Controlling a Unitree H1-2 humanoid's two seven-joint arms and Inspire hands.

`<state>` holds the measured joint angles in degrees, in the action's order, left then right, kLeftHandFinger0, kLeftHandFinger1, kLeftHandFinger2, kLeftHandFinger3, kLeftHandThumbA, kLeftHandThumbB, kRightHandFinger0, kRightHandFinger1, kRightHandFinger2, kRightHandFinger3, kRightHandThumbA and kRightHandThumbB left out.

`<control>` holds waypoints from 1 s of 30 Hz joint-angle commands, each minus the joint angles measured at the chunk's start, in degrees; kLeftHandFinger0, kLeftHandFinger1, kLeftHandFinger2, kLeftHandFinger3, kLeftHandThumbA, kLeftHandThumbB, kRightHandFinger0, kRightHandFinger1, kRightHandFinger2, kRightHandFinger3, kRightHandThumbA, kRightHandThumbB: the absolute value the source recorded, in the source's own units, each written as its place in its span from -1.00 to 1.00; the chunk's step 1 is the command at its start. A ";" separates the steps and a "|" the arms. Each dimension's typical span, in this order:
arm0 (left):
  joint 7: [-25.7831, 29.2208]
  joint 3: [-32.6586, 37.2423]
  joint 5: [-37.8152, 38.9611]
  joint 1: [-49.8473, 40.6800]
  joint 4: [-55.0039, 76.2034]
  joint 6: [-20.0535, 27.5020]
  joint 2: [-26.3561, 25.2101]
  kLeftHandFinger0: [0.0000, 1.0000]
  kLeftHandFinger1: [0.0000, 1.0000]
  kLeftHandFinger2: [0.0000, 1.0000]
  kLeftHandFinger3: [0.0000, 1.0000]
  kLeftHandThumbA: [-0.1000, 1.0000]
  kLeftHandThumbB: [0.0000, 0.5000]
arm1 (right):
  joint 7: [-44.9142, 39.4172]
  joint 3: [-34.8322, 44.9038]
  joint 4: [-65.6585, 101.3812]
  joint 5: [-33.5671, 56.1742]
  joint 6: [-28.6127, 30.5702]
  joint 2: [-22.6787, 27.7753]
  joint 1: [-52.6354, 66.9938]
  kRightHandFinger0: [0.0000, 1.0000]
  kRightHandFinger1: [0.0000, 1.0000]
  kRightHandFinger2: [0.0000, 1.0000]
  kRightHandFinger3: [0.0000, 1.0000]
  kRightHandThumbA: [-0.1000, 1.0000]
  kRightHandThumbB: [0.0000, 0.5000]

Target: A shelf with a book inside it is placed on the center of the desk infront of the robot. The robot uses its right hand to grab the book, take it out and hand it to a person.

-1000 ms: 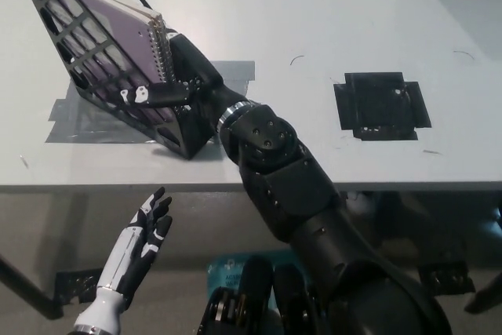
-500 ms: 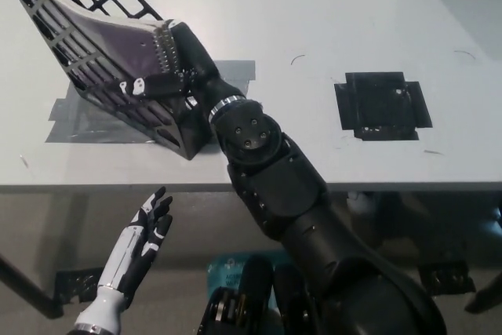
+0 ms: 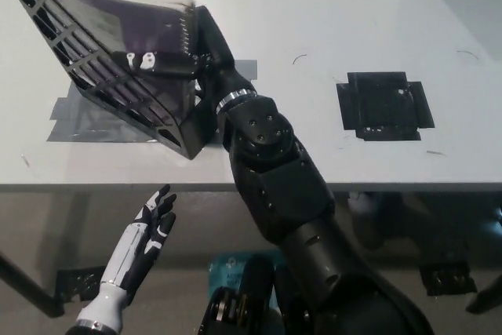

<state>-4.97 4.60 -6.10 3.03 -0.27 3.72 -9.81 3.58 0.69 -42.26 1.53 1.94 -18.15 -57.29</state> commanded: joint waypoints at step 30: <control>-0.70 0.04 0.18 0.39 0.20 2.59 -0.89 1.00 1.00 1.00 1.00 0.83 0.20 | 4.83 20.40 32.77 40.64 -15.92 -2.58 -9.40 -1.00 -1.00 -1.00 -1.00 1.00 -0.81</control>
<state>-4.96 4.79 -6.03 2.99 -0.54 3.59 -9.82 6.89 17.60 -19.80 28.15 -12.09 -18.89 -55.49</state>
